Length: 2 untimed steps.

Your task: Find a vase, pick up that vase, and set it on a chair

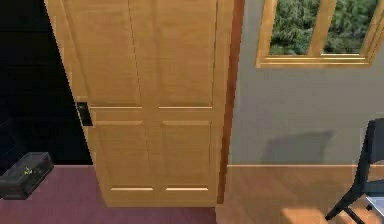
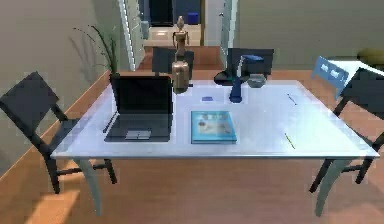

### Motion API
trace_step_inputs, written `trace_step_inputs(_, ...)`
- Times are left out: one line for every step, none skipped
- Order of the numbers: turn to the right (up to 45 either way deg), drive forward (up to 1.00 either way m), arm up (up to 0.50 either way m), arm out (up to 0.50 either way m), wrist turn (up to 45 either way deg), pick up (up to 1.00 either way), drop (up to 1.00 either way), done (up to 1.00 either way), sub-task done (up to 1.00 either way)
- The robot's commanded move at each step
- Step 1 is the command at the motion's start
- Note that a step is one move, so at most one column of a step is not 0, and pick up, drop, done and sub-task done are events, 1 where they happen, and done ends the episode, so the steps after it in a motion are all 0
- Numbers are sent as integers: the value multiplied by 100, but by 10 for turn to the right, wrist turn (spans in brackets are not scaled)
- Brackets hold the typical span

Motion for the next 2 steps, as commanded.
trace_step_inputs(450,0,0,0,0,0,0,0,0)
trace_step_inputs(450,0,0,0,0,0,0,0,0)
